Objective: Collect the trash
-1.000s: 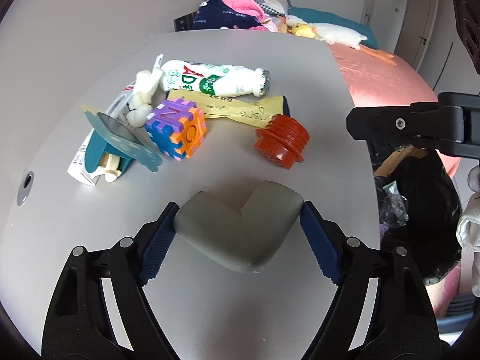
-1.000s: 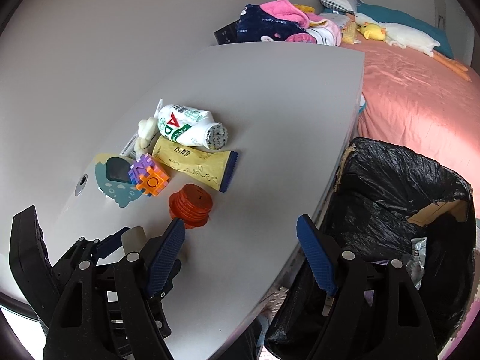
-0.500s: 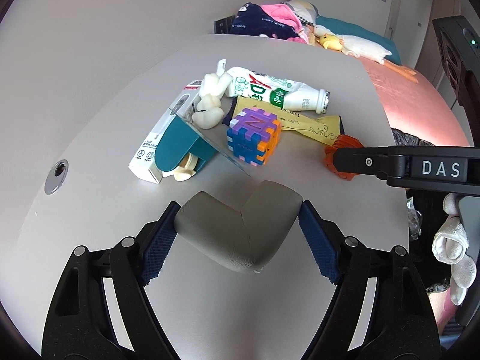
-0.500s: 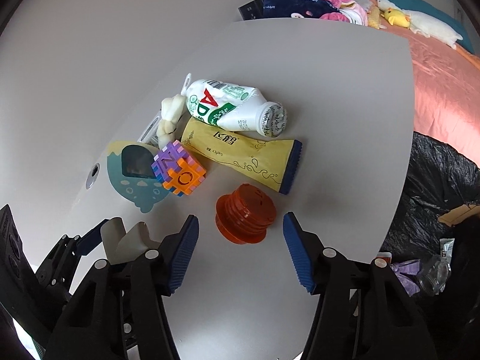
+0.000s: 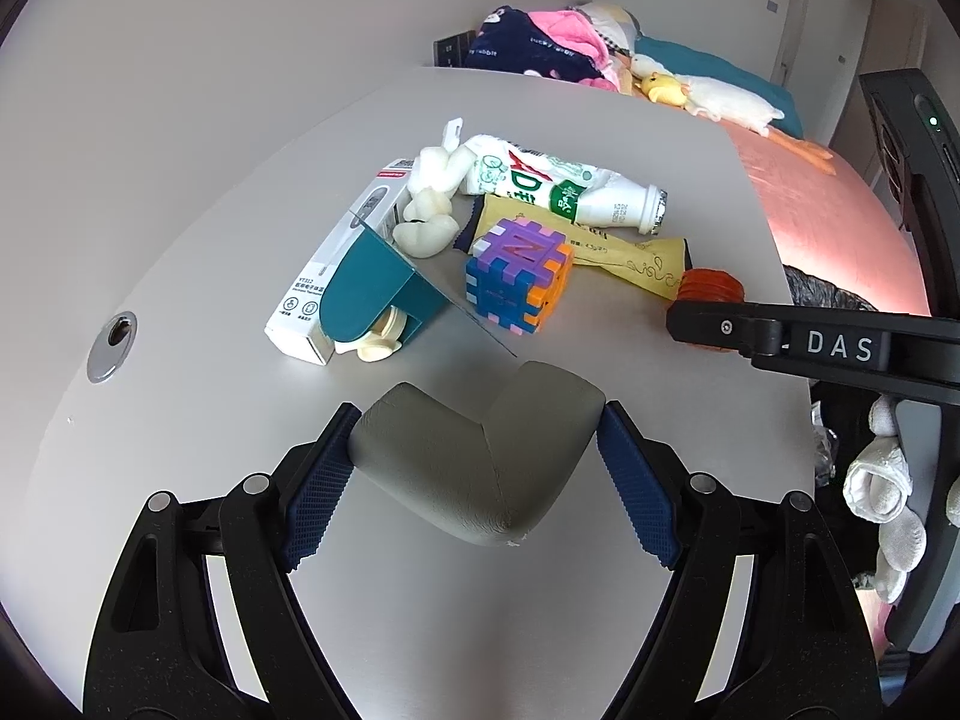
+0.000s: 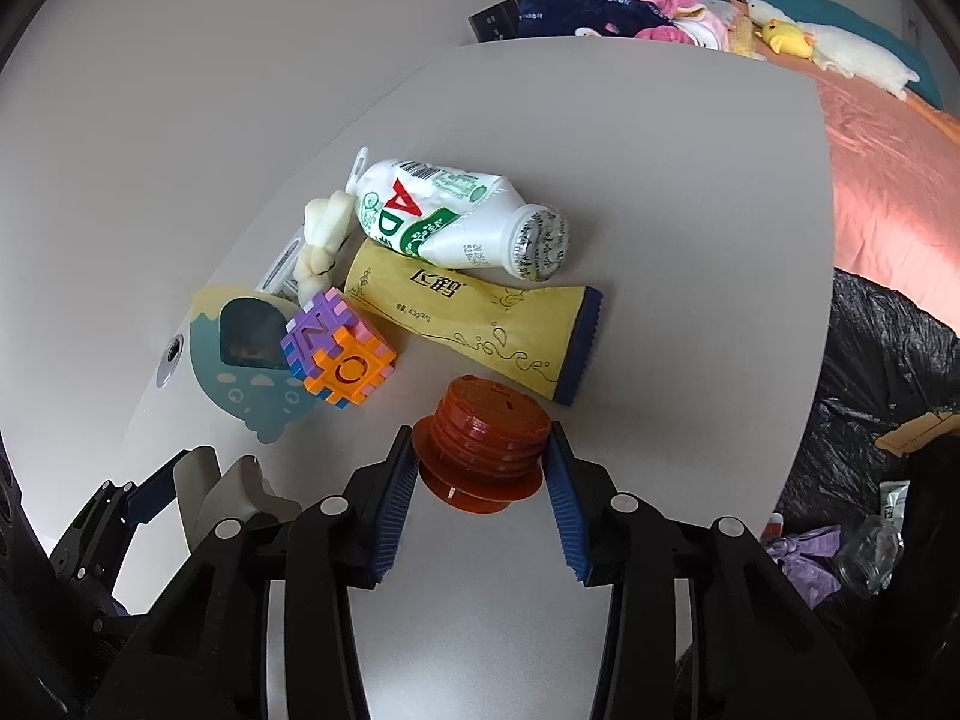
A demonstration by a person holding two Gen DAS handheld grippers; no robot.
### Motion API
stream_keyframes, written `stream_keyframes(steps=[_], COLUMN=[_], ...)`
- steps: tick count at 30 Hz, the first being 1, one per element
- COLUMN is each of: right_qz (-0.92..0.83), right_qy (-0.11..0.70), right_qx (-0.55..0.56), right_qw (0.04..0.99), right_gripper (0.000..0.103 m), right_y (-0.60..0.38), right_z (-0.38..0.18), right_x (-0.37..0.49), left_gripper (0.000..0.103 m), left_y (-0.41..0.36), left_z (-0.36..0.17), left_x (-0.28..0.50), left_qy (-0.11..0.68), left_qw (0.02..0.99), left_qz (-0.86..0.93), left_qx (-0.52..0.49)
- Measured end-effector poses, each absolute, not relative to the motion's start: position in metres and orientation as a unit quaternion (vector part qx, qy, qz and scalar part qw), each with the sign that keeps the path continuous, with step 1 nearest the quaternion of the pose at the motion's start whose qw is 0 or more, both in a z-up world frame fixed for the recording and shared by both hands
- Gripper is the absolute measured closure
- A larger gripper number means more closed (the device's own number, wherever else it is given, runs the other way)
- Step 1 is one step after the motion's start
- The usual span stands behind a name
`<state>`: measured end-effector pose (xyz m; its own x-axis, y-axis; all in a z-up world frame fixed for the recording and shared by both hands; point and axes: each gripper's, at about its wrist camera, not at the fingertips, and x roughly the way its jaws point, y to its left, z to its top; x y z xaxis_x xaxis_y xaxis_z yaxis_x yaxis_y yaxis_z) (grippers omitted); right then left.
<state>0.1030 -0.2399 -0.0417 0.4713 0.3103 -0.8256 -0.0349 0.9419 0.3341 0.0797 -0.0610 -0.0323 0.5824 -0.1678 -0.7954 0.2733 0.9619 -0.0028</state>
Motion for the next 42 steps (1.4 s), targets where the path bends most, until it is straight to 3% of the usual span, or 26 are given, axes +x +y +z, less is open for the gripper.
stream_keyframes(steps=[42], right_qz=[0.047], right_qy=[0.452], right_qx=[0.161], right_qw=[0.876], right_gripper=[0.059], right_y=[-0.380], right_z=[0.017], right_x=[0.036], left_gripper=[0.025], left_y=[-0.201], left_z=[0.005], left_x=[0.051], left_qy=[0.413], left_qw=[0.876], left_qz=[-0.230], left_qx=[0.095])
